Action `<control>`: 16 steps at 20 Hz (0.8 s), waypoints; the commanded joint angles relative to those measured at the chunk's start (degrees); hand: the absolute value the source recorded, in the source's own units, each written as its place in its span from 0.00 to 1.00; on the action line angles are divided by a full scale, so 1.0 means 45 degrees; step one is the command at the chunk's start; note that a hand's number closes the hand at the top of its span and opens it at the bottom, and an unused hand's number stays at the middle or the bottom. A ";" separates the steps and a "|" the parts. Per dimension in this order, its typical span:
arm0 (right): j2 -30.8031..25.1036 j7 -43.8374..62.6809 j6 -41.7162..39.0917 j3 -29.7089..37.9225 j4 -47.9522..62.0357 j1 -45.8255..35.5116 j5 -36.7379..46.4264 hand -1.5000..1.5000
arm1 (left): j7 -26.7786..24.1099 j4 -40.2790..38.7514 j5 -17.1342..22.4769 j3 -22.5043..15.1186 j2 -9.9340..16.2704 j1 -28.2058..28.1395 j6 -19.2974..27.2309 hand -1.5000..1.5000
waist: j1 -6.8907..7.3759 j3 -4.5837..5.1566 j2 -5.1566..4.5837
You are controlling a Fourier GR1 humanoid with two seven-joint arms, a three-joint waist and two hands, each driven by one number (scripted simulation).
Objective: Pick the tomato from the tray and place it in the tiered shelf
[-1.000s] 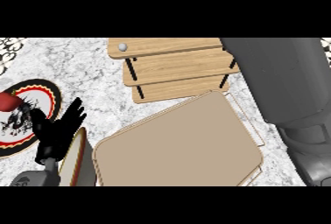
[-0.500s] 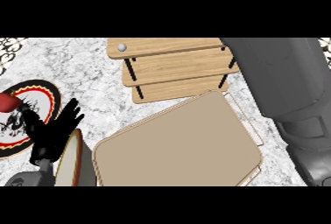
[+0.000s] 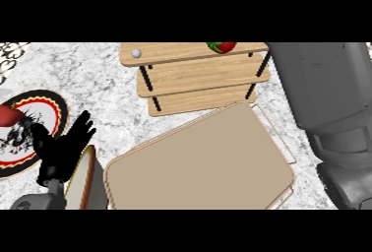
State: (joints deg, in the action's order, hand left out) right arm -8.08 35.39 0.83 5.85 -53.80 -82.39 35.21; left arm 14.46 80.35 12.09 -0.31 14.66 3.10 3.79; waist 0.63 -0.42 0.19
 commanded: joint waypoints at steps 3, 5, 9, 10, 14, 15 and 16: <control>0.0554 0.0050 0.1536 0.1514 0.0181 -0.0554 -0.1129 0.00 | 0.0868 -0.0532 0.0230 0.0130 0.0226 0.0038 -0.0359 0.50 | 0.0087 0.0098 -0.0095; 0.0649 -0.0135 0.1985 0.1874 -0.0238 -0.0047 -0.1498 0.00 | 0.0034 -0.1182 -0.0030 0.0068 -0.0004 -0.0102 -0.0393 0.50 | -0.0040 0.0102 -0.0088; 0.0100 0.0215 0.2302 0.2891 -0.0474 -0.0722 -0.2330 0.00 | 0.0158 -0.1133 0.0115 0.0353 0.0074 0.0302 -0.0407 0.50 | -0.0079 0.0101 -0.0077; 0.0080 0.0400 0.2940 0.2904 -0.0655 -0.0543 -0.2037 0.00 | 0.0427 0.0033 -0.0380 -0.0430 -0.0629 -0.0612 0.0320 0.50 | 0.0000 0.0089 -0.0024; -0.0740 0.0477 0.3592 0.2792 -0.1002 -0.0335 -0.1386 0.00 | 0.0479 -0.0467 -0.0010 0.0156 -0.0016 -0.0224 -0.0331 0.50 | -0.0110 0.0101 -0.0041; -0.1562 0.1032 0.3329 0.3089 -0.1076 -0.0529 -0.1324 0.00 | 0.0625 -0.0154 -0.0111 0.0108 -0.0138 -0.0562 -0.0008 0.50 | -0.0144 0.0096 -0.0006; -0.1446 0.0816 0.3550 0.2738 -0.0827 -0.0177 -0.0899 0.00 | -0.0117 -0.1141 -0.0384 -0.0001 -0.0478 -0.0049 0.0026 0.50 | -0.0222 0.0109 -0.0066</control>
State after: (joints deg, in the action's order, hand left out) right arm -11.40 37.58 14.60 18.24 -57.61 -83.51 28.50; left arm 14.86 80.58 11.58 0.48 14.27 2.71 3.40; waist 0.22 -0.37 0.27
